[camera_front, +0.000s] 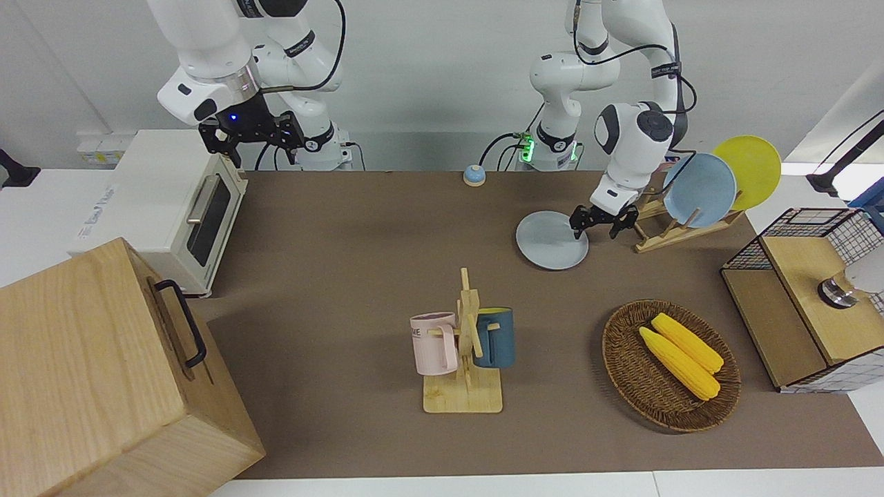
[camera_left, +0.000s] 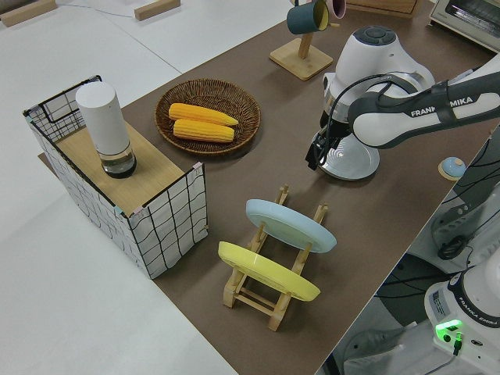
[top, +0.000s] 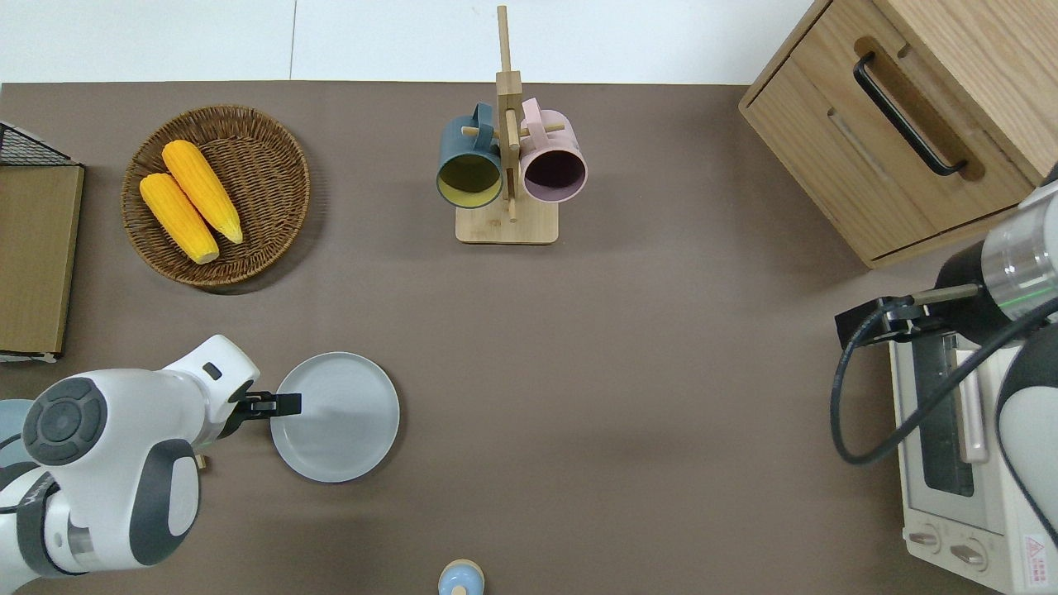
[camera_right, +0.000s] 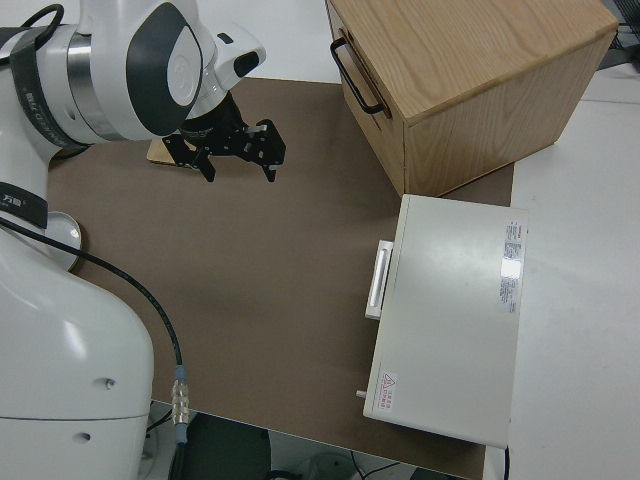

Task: Pick gray plate from table and place it on lower plate rack with left arm
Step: 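Close the left gripper on the gray plate's rim, then lift the gray plate and carry it toward the wooden plate rack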

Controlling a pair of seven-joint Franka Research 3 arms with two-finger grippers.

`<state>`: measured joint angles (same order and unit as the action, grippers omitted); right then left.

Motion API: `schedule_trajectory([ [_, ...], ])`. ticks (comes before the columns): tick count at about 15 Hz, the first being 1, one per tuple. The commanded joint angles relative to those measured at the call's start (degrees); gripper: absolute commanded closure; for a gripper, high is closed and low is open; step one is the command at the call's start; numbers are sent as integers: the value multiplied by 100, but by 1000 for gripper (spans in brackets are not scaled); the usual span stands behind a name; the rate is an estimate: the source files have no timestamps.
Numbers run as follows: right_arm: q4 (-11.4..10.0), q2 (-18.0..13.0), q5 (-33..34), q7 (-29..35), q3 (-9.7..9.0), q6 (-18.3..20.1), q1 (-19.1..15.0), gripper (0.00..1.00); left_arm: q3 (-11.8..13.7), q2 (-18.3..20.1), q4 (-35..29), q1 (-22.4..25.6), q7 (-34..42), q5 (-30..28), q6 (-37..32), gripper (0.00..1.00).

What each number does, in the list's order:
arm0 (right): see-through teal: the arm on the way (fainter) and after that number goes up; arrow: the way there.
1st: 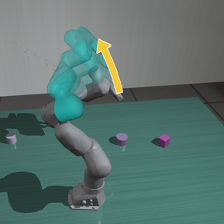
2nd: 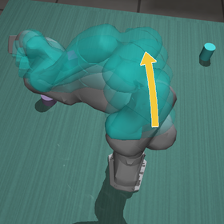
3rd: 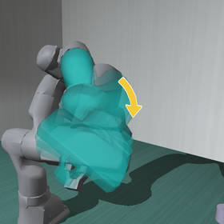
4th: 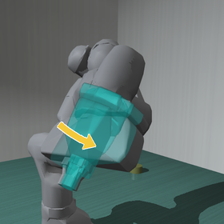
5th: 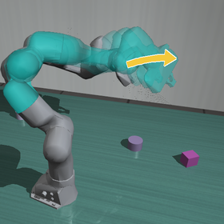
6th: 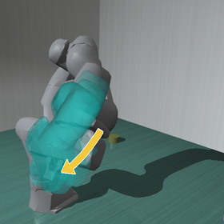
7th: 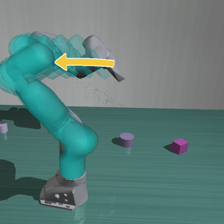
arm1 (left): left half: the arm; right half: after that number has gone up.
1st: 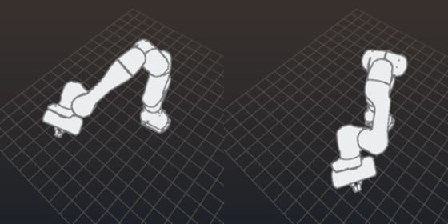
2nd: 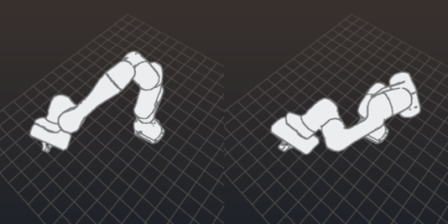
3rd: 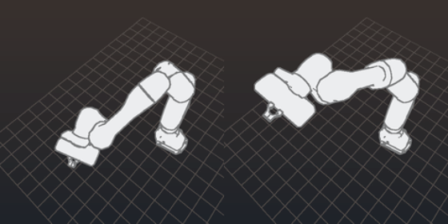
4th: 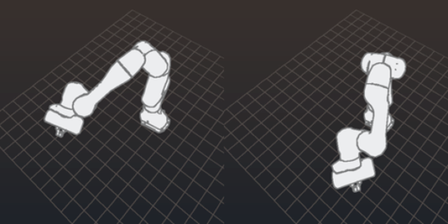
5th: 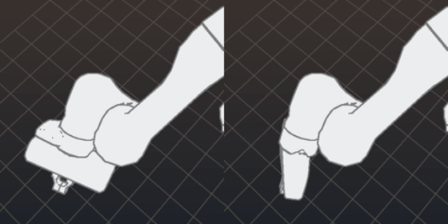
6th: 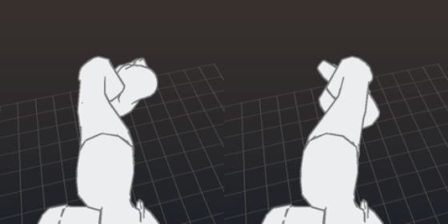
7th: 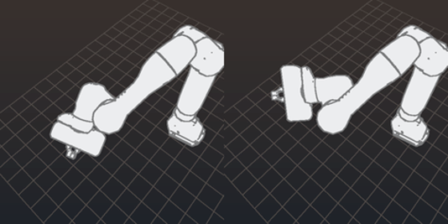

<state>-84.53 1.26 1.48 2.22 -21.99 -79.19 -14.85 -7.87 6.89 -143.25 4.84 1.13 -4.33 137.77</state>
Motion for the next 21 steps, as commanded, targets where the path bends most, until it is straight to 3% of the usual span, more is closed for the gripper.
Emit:
schedule_trajectory([
  [1,41,-12,37,68,-121,62,-132,17,40,-284,-107,-89,-51,-59,320,7],
  [6,41,-12,37,68,-121,62,-132,17,40,-478,-133,-150,-43,-59,355,23],
  [8,41,-20,37,68,-121,62,-132,17,40,-478,-124,-159,-43,-59,347,213],
  [11,41,-12,37,68,-121,62,-132,17,49,-443,-116,-151,-51,-59,329,608],
  [16,41,-12,37,68,-121,62,-132,17,49,-373,-89,-150,-43,-59,259,989],
  [21,41,-12,37,68,-121,62,-132,17,57,-312,-37,-150,-34,-59,162,1000],
])
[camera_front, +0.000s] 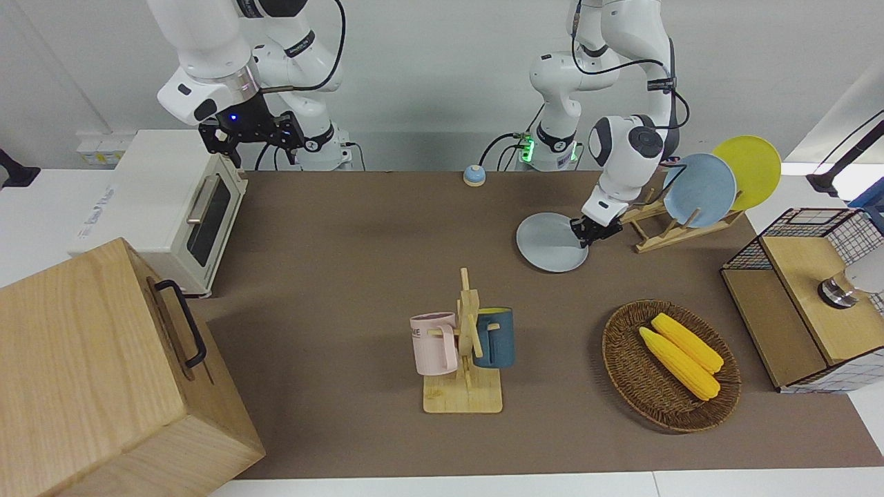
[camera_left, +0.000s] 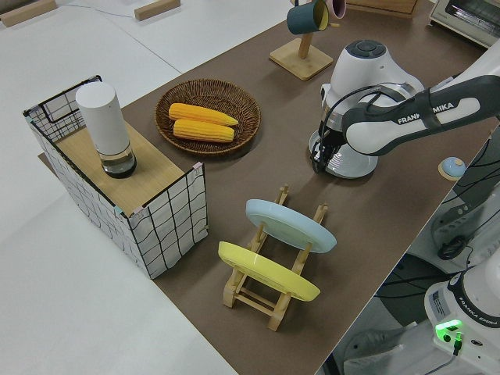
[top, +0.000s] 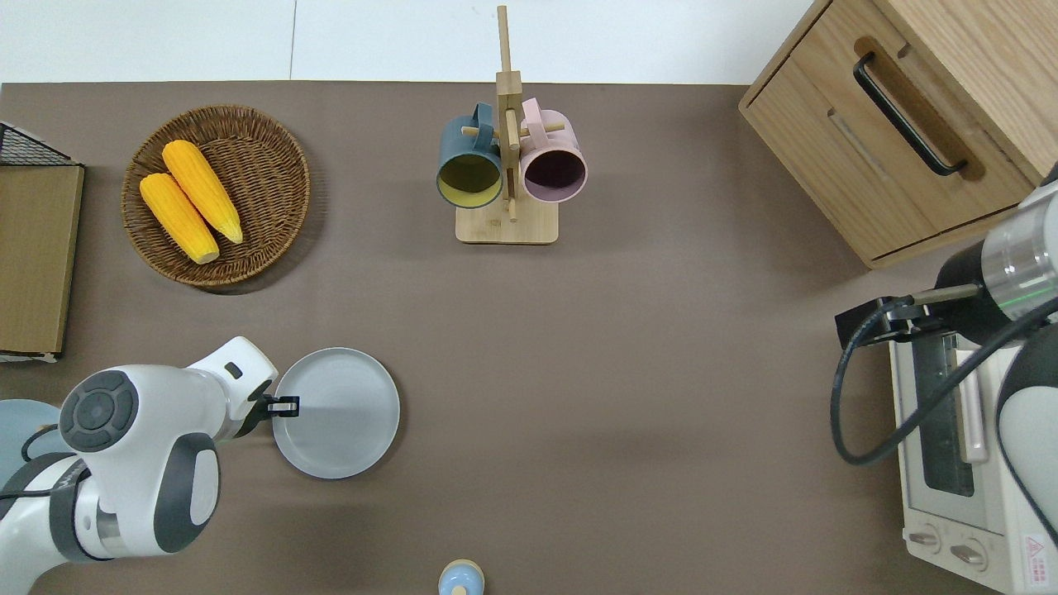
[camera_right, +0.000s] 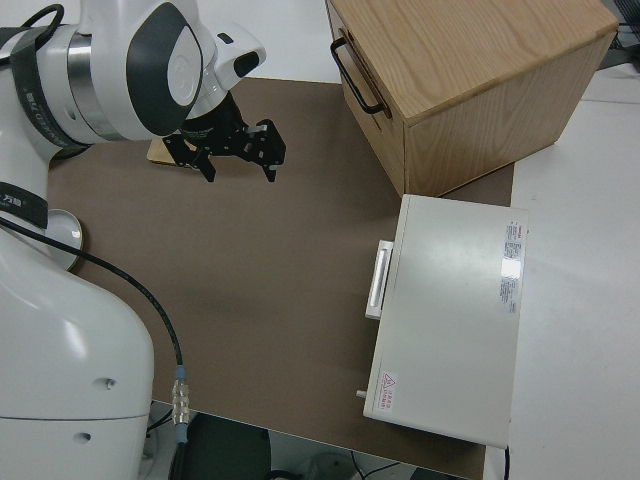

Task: Pick gray plate from table and place it on lower plate rack with left arm
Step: 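Lift the gray plate and carry it toward the wooden plate rack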

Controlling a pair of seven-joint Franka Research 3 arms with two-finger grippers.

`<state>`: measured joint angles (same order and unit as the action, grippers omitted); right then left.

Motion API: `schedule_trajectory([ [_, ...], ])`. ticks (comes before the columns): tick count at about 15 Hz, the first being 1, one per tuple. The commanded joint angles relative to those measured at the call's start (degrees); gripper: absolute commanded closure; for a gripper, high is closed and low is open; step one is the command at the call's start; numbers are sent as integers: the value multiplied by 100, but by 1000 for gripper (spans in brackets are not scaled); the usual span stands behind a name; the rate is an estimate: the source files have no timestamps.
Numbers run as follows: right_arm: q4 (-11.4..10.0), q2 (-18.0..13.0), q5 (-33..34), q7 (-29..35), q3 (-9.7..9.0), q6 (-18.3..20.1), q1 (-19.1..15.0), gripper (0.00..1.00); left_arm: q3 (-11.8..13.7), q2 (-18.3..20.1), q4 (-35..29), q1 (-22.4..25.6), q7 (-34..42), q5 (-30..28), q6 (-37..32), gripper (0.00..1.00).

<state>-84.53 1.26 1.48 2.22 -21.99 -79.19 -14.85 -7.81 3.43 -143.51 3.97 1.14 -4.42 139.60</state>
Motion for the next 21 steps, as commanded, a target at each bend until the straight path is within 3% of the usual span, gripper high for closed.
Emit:
schedule_trajectory([
  [1,41,-12,37,68,-121,62,-132,17,52,43,25,-63,-35,-51,-38,1000],
  [10,41,-12,37,68,-112,62,-132,17,122,395,841,16,53,-33,-1267,1000],
  [21,41,-12,37,68,-121,62,-132,17,263,474,2977,42,44,11,-3868,1000],
])
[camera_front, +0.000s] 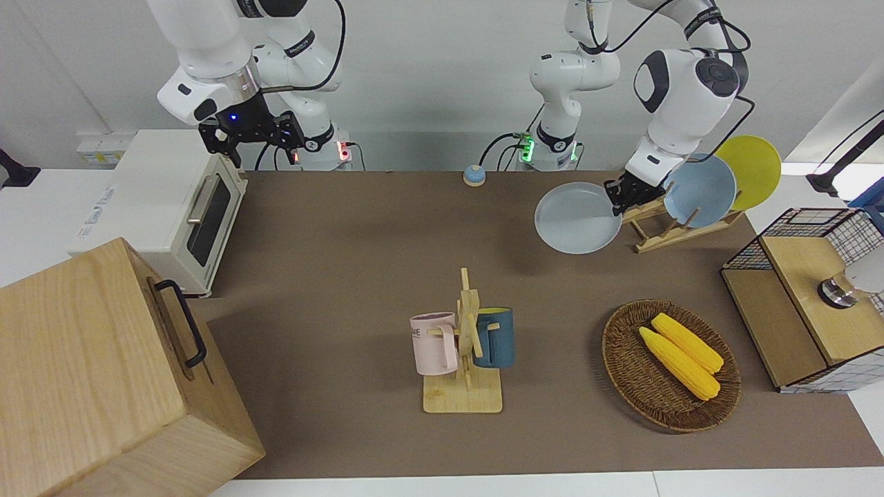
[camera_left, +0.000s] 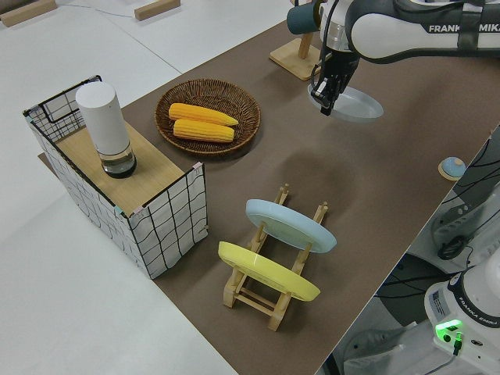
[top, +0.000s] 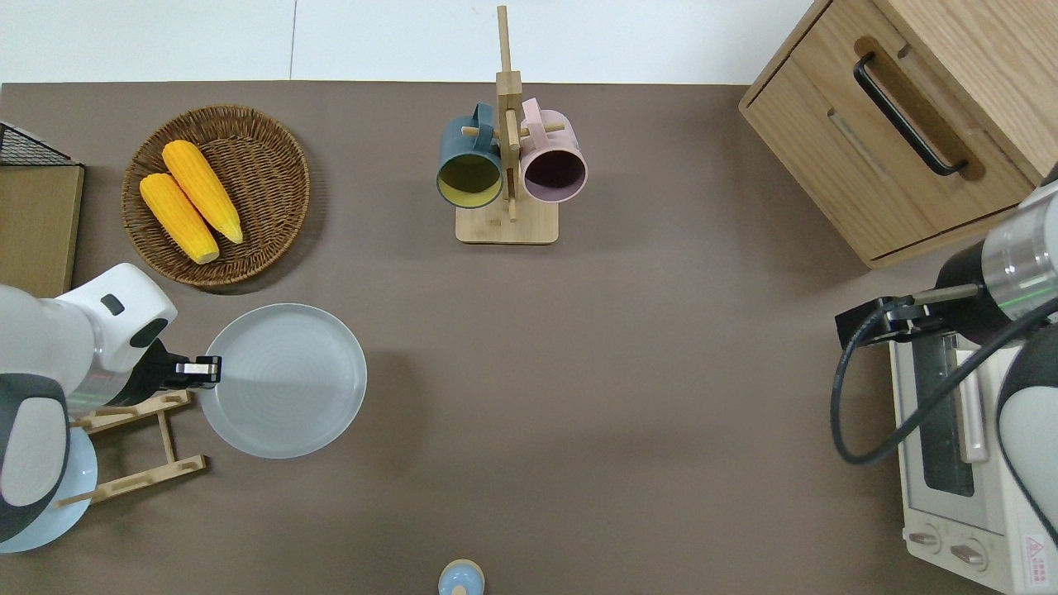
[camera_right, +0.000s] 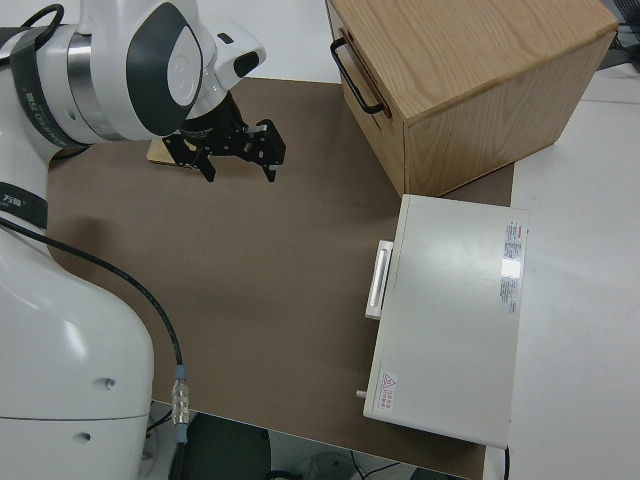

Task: Pick gray plate from table and place it on lower plate rack with left arm
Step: 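Lift the gray plate and carry it toward the wooden plate rack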

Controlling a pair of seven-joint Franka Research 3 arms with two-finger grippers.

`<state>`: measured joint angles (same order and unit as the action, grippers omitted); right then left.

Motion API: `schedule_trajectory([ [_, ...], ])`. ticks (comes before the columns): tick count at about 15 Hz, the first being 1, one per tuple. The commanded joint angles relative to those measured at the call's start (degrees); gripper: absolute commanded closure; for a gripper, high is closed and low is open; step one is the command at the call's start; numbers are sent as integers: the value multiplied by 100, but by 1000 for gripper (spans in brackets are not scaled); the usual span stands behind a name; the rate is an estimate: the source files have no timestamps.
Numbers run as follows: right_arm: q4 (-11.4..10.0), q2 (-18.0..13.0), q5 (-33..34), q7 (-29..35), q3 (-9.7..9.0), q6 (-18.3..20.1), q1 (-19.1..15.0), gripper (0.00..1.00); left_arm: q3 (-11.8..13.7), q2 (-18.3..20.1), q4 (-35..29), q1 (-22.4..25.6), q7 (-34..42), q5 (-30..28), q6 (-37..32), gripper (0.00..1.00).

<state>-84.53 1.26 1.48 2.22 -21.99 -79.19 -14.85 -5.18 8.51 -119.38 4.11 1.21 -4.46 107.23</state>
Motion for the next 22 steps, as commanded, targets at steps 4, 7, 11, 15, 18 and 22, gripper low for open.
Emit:
schedule_trajectory([
  [4,33,-12,37,68,-113,62,-132,17,0,-34,1074,28,-33,24,-1212,1000],
  [7,41,-12,37,68,-113,62,-132,17,35,-34,1145,28,-24,41,-1362,1000],
  [11,41,-12,37,68,-113,62,-132,17,18,10,1163,28,-33,321,-1450,1000],
  [15,41,-12,37,68,-121,62,-132,17,-70,10,1443,-16,-331,1015,-1854,1000],
  [18,41,-12,37,68,-121,62,-132,17,-298,10,1462,-77,-472,1990,-2074,1000],
  [22,41,-12,37,68,-121,62,-132,17,-562,-34,1462,-77,-490,3317,-2346,1000],
])
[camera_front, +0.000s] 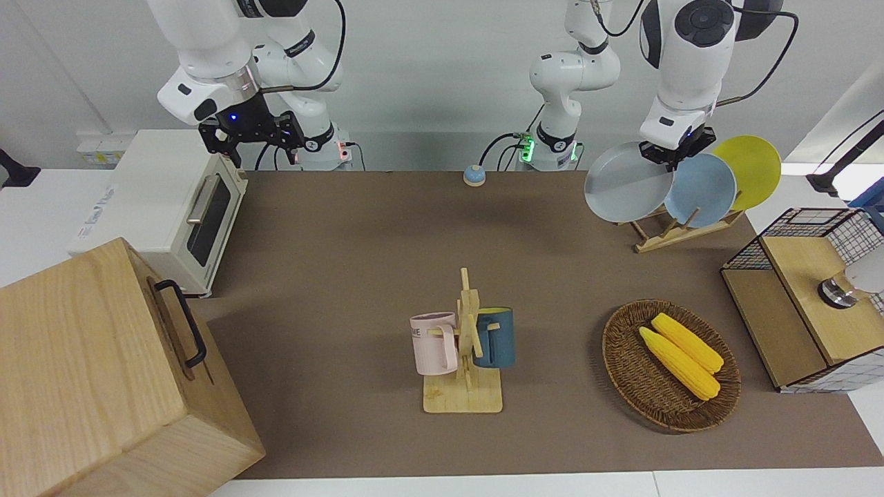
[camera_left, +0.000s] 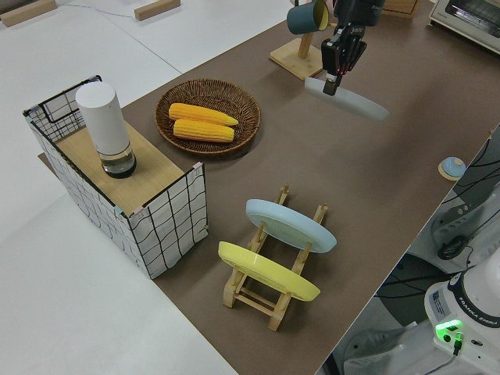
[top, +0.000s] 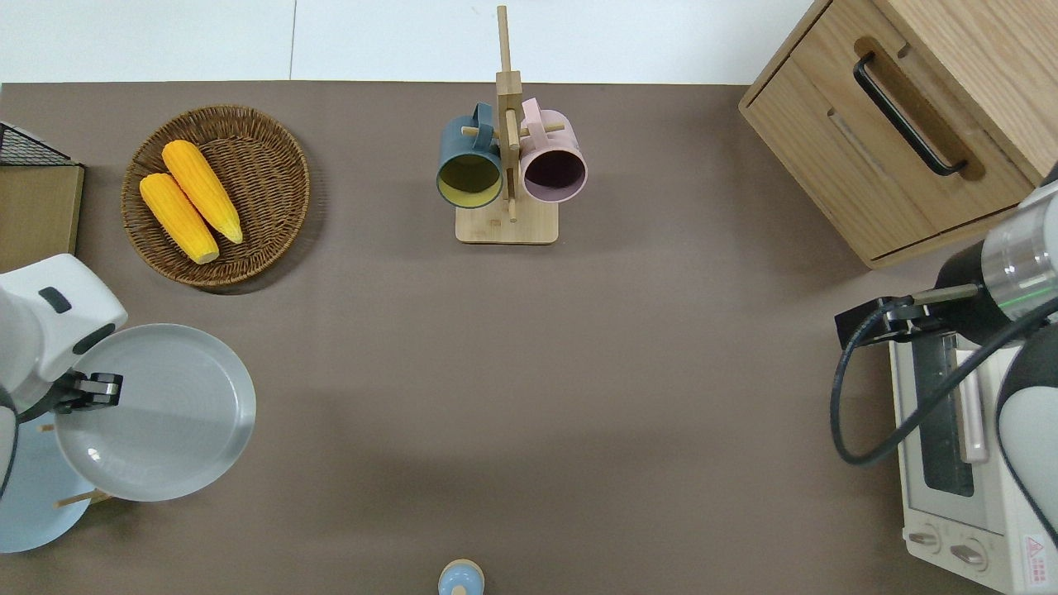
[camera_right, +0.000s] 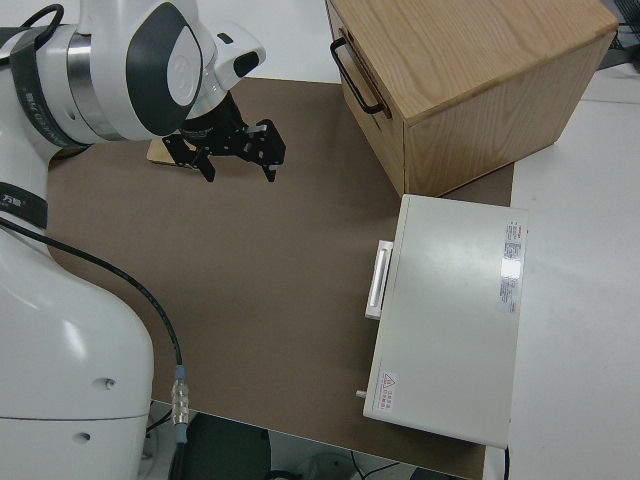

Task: Pick gray plate from table and place it on lower plate rack with left arm

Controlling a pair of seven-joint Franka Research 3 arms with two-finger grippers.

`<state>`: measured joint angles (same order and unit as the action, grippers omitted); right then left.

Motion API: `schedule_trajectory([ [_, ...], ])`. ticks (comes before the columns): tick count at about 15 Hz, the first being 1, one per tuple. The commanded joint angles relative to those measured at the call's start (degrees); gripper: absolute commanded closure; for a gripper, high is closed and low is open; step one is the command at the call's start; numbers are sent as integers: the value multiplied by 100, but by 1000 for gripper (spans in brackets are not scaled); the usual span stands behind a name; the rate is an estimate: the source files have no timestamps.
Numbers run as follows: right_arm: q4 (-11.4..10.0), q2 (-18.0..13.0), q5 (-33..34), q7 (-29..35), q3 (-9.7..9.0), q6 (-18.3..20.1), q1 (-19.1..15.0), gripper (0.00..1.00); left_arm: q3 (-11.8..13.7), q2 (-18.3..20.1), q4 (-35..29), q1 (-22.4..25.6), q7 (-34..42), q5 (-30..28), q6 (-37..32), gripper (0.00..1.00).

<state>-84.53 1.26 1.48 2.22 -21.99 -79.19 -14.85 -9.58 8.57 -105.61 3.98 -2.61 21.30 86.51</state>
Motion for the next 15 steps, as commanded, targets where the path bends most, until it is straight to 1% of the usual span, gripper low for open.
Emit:
schedule_trajectory([
  [1,41,-12,37,68,-121,62,-132,17,-202,-66,76,-64,-152,1083,-431,1000],
  [5,41,-12,37,68,-121,70,-132,17,-386,-153,23,-64,-573,1937,-766,1000],
  [7,33,-12,37,68,-121,70,-132,17,-492,-302,-4,-72,-854,2359,-1012,1000],
  [8,41,-12,37,68,-121,62,-132,17,-492,-329,-65,-73,-873,2509,-1065,1000],
  [10,41,-12,37,68,-121,62,-132,17,-492,-312,-415,-72,-986,2948,-1066,1000],
  [12,33,-12,37,68,-113,62,-132,17,-492,-329,-662,-73,-1407,3125,-1048,1000],
  [13,41,-12,37,68,-121,62,-132,17,-492,-329,-872,-73,-1723,3143,-996,1000],
  [15,41,-12,37,68,-121,62,-132,17,-501,-347,-1110,-73,-2006,3143,-899,1000],
])
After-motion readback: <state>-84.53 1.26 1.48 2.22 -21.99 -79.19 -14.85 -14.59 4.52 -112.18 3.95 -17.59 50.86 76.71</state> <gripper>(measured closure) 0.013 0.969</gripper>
